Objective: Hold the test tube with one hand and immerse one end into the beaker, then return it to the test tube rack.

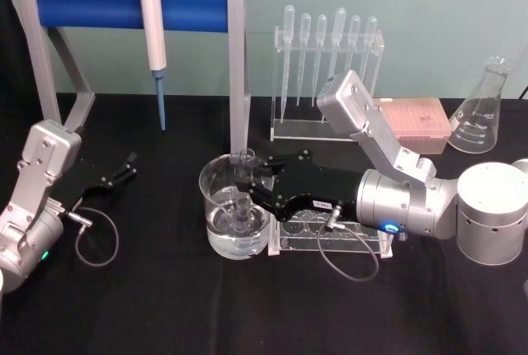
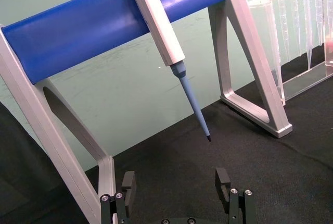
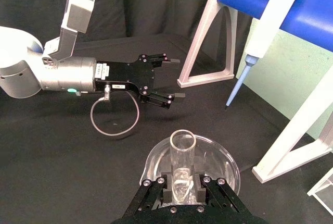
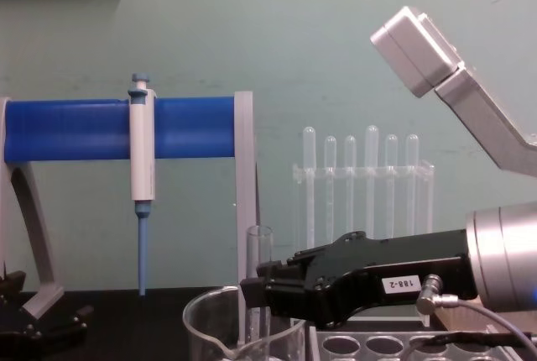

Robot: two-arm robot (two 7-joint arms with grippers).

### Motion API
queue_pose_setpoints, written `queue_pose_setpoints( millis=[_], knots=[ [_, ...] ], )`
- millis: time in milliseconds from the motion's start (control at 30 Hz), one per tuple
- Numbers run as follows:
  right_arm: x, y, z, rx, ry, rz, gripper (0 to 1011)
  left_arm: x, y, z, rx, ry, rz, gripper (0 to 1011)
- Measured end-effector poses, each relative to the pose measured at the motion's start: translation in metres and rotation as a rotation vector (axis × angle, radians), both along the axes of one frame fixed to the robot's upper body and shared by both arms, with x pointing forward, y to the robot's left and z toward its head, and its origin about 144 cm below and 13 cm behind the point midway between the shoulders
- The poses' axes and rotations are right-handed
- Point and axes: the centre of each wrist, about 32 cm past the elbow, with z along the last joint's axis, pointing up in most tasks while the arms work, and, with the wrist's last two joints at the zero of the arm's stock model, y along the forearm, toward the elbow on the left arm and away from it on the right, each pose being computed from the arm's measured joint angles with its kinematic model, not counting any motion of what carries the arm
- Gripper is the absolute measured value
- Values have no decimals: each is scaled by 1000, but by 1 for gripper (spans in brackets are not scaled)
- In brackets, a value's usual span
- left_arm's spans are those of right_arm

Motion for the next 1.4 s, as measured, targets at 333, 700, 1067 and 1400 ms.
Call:
queue_pose_setpoints(
  millis=[333, 700, 1067, 1400],
  knots=[
    [0, 0, 0, 0, 0, 0, 238, 0, 0, 0, 0, 0, 0, 1000],
    [0, 0, 0, 0, 0, 0, 238, 0, 0, 0, 0, 0, 0, 1000],
    [0, 0, 0, 0, 0, 0, 238, 0, 0, 0, 0, 0, 0, 1000],
    [0, 0, 0, 0, 0, 0, 238, 0, 0, 0, 0, 0, 0, 1000]
  ],
)
